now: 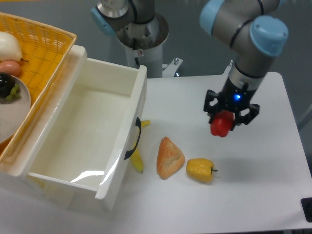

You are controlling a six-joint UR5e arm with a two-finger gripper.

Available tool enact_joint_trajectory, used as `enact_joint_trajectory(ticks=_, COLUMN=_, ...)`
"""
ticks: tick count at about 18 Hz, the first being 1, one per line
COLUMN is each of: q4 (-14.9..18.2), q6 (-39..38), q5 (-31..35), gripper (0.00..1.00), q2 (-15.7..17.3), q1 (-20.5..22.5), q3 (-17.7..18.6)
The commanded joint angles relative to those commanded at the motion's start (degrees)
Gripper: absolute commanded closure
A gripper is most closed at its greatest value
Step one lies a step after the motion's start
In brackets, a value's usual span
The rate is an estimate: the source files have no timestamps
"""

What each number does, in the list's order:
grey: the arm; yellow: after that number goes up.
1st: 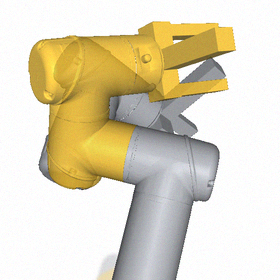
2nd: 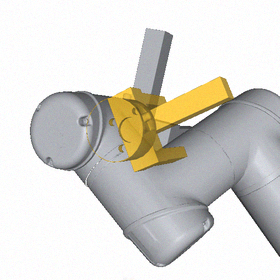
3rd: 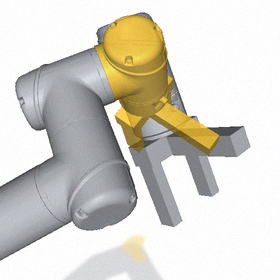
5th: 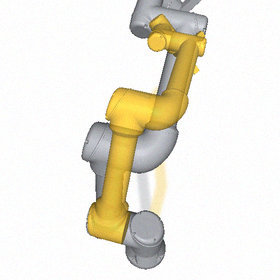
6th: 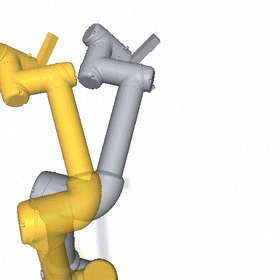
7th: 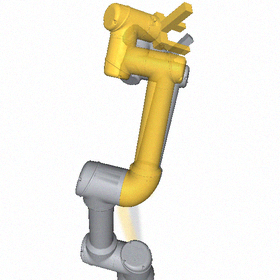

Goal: Place the red pepper in the upper white drawer
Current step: 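Carry the red pepper over the open white drawer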

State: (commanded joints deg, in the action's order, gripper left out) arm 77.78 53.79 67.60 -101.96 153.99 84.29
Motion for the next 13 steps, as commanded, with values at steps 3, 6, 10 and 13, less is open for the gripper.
enact_joint_trajectory(ticks=3, q4=-0.1, q6=0.2, q5=-1.3, gripper=0.74, q2=0.4, q1=-2.6, q3=0.0)
enact_joint_trajectory(ticks=6, q4=-0.1, q6=0.7, q5=-3.3, gripper=0.74, q2=0.9, q1=-5.4, q3=-0.2)
enact_joint_trajectory(ticks=10, q4=-0.3, q6=1.0, q5=-5.4, gripper=0.74, q2=2.1, q1=-9.3, q3=-0.8)
enact_joint_trajectory(ticks=13, q4=-0.1, q6=1.0, q5=-5.4, gripper=0.74, q2=4.3, q1=-11.7, q3=-0.8)
